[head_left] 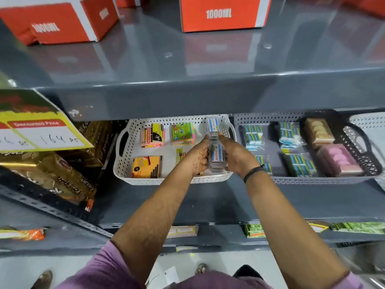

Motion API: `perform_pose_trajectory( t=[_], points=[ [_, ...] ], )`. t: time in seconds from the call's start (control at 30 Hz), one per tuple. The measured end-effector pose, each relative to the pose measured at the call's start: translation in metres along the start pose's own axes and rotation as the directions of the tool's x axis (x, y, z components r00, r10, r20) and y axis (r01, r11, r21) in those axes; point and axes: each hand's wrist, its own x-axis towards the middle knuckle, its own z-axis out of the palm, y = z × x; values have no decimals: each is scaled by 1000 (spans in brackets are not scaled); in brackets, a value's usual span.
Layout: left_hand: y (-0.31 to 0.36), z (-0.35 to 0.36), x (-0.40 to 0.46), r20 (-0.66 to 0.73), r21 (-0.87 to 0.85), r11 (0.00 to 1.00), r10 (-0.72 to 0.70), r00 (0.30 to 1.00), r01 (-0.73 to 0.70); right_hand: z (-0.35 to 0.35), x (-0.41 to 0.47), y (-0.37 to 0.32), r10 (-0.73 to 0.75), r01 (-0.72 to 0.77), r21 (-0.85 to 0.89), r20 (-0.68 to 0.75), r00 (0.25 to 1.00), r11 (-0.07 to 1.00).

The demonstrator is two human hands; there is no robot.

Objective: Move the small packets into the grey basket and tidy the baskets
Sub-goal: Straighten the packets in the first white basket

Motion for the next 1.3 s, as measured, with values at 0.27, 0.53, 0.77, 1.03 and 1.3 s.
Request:
perform_pose_trajectory(
  t=[0.27, 0.53, 0.77, 1.03, 1.3],
  points=[
    [3, -2, 6, 37, 70, 998, -12, 999, 9, 2, 0, -1, 16, -17, -25, -52, 999, 1000],
    [13, -36, -7, 112, 30, 997, 64, 992, -68, -15, 0, 1, -51, 51, 86, 1, 999, 995],
    [17, -104, -18, -130, 21, 984, 178, 975, -176, 1, -22, -10, -181, 180, 17, 73, 981, 984],
    [-6, -92, -12, -145, 59, 998, 11, 989, -3, 44, -10, 13, -59, 83, -479, 64, 996, 874],
    [-5, -88, -9, -97, 17, 1000, 2, 995, -1, 50, 7, 15, -14, 53, -436, 92, 996, 899]
  ],
)
